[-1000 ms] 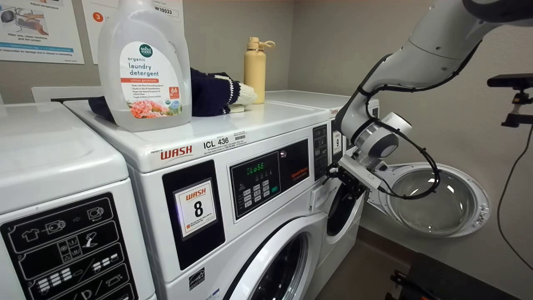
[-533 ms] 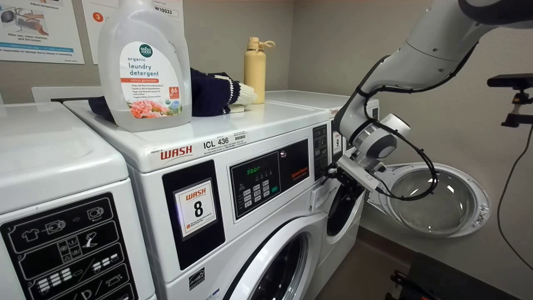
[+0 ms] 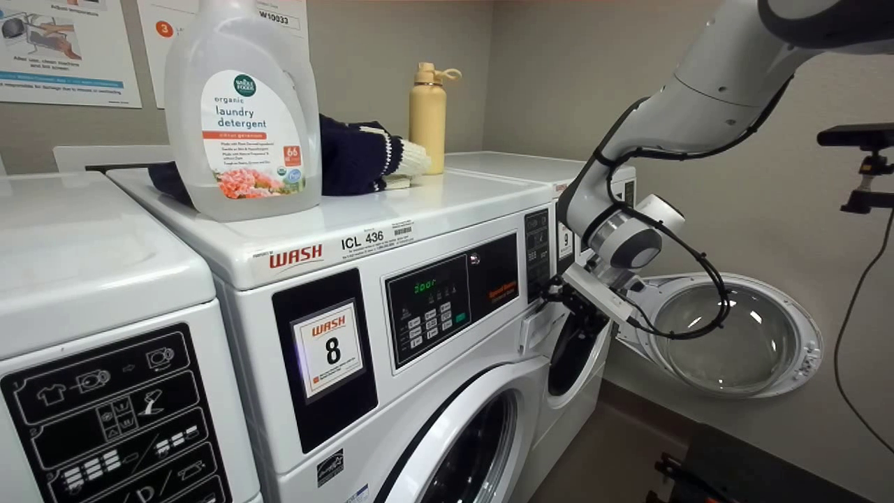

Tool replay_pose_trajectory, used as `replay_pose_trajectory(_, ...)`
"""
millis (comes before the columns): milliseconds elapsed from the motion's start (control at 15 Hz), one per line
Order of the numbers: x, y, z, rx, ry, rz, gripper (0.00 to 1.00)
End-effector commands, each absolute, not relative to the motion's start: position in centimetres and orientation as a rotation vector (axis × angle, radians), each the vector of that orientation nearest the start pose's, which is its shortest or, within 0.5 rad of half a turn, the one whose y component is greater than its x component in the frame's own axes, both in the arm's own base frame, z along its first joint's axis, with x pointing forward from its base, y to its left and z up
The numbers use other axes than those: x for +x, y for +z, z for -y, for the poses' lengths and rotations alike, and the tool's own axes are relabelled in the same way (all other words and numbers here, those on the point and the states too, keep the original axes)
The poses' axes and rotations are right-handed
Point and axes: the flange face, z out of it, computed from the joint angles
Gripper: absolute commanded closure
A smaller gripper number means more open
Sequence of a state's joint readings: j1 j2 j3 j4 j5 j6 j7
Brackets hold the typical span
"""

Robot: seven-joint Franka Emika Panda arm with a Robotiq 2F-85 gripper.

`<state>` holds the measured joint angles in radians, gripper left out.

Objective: Open the detergent tray on the second washing machine

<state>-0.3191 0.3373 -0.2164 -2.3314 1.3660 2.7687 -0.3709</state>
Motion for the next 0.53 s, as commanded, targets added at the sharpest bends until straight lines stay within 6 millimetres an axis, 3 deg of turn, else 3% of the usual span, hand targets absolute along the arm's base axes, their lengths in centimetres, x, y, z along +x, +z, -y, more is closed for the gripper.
replay_pose_trajectory(0, 41.01, 19.23, 29.52, -2.076, -0.444, -1.762, 0.00)
replay_pose_trajectory(467, 40.96, 18.90, 29.40, -2.114, -0.414, -1.770, 0.00)
